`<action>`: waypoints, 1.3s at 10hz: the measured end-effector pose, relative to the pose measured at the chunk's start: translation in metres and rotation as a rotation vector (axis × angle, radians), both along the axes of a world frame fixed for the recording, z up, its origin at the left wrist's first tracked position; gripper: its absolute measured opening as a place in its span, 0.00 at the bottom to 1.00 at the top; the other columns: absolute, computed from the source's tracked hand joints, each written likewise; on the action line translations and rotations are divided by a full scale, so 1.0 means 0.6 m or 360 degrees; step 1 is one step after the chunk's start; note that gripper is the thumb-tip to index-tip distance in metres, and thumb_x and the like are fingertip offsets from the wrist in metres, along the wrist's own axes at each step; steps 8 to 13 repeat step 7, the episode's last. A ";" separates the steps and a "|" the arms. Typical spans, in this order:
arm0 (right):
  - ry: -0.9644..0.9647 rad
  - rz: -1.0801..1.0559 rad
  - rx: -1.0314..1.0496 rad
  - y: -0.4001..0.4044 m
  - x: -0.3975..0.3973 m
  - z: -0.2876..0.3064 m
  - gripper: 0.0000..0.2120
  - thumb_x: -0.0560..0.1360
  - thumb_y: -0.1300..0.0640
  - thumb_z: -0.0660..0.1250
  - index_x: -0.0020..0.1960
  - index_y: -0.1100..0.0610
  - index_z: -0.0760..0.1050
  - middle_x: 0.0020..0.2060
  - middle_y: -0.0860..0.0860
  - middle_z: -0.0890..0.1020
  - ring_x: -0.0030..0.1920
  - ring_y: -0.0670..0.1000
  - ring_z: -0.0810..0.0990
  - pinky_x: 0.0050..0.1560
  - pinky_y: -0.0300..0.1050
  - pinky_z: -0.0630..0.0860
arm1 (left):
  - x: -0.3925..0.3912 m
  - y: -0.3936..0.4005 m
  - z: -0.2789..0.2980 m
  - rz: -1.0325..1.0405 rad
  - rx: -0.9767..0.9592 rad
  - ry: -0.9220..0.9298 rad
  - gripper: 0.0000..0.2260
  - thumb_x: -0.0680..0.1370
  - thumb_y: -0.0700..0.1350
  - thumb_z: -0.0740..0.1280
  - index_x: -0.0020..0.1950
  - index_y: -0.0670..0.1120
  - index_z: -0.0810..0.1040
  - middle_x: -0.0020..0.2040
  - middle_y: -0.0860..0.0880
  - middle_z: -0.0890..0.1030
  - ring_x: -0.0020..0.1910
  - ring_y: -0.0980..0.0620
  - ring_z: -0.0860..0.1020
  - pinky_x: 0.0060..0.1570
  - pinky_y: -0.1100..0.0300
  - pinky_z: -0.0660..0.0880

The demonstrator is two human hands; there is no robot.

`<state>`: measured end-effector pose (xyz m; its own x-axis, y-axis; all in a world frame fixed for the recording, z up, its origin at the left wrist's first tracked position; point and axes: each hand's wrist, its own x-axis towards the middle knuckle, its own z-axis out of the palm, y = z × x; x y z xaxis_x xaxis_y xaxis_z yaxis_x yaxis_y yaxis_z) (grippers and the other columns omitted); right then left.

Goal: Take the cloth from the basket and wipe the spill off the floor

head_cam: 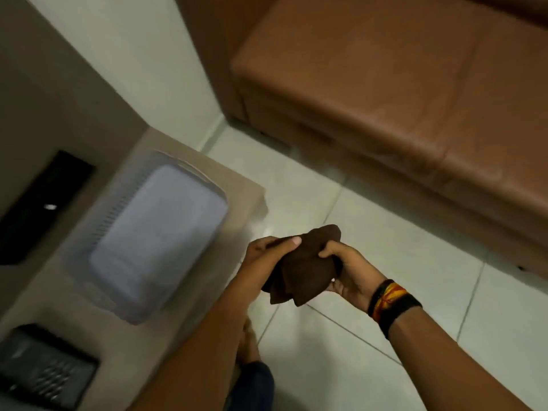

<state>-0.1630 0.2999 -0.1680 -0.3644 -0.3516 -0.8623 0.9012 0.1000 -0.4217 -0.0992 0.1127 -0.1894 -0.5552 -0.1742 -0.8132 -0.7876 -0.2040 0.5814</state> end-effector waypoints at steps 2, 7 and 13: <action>0.0424 0.0465 0.0289 -0.219 -0.023 0.148 0.20 0.76 0.57 0.73 0.66 0.54 0.72 0.51 0.54 0.82 0.46 0.53 0.84 0.33 0.47 0.85 | 0.034 -0.172 0.144 0.0556 -0.0422 0.0200 0.18 0.71 0.52 0.82 0.55 0.43 0.85 0.52 0.44 0.89 0.50 0.44 0.88 0.50 0.50 0.87; 0.1026 0.0682 0.0527 -0.443 0.068 0.119 0.20 0.79 0.56 0.71 0.69 0.56 0.75 0.65 0.54 0.80 0.65 0.55 0.79 0.69 0.52 0.75 | 0.161 -0.371 0.096 -0.0037 -0.1714 0.0124 0.30 0.85 0.51 0.62 0.85 0.43 0.60 0.84 0.39 0.63 0.83 0.39 0.63 0.81 0.43 0.62; 0.1026 0.0682 0.0527 -0.443 0.068 0.119 0.20 0.79 0.56 0.71 0.69 0.56 0.75 0.65 0.54 0.80 0.65 0.55 0.79 0.69 0.52 0.75 | 0.161 -0.371 0.096 -0.0037 -0.1714 0.0124 0.30 0.85 0.51 0.62 0.85 0.43 0.60 0.84 0.39 0.63 0.83 0.39 0.63 0.81 0.43 0.62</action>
